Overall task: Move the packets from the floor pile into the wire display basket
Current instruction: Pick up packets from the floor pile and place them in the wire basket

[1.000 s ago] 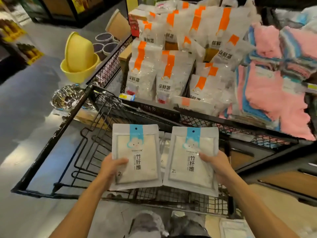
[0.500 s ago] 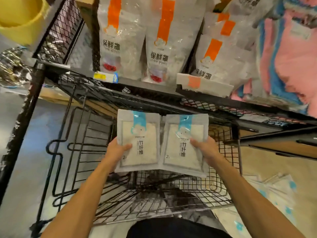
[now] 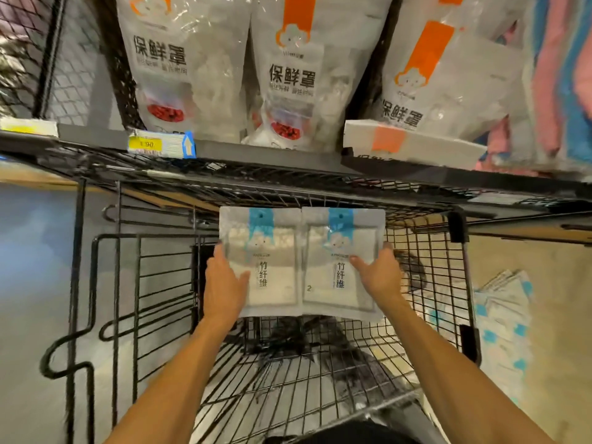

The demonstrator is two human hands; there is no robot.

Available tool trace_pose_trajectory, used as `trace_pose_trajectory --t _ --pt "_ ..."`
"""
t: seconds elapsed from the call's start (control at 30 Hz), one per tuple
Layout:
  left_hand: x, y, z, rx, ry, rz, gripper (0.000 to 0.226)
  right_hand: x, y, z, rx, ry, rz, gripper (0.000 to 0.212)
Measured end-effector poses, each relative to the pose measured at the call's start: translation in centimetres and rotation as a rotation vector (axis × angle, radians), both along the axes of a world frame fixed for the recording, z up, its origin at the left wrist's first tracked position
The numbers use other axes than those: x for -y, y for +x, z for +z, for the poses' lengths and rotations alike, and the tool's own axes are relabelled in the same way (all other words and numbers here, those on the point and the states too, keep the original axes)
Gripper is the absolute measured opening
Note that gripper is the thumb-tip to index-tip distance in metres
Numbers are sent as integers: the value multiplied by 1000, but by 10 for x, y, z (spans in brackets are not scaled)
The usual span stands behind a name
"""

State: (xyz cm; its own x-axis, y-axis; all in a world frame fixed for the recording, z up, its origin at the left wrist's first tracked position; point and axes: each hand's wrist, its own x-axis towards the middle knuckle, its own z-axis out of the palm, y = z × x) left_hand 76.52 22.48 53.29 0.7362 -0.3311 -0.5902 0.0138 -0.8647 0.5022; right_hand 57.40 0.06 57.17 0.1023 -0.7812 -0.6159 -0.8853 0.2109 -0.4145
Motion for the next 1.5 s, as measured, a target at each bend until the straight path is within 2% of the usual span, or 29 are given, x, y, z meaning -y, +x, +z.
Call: trace_pose_trajectory --t 0.17,0.27,0.4,0.6,0.73,1.17,1.37,1.5 --pt "3 -9 -6 262 278 -407 47 -7 -1 -13 -241 -128 250 86" --pt "2 -9 -6 376 336 -530 52 -6 -4 -12 -456 -310 525 87" --pt "3 -14 4 390 341 -536 59 -2 -16 -10 -480 -388 749 80" --pt "6 -29 43 458 338 -503 70 8 -42 16 -369 -424 768 78" --pt "11 -47 87 574 351 -496 69 20 -58 54 -271 -462 734 72" --pt "56 -124 234 744 152 -426 68 47 -122 189 -137 -554 729 72" --pt "57 -145 276 785 86 -488 69 36 -158 237 -113 -607 649 70" --pt "57 -161 290 779 21 -593 70 14 -196 263 -125 -664 519 70"
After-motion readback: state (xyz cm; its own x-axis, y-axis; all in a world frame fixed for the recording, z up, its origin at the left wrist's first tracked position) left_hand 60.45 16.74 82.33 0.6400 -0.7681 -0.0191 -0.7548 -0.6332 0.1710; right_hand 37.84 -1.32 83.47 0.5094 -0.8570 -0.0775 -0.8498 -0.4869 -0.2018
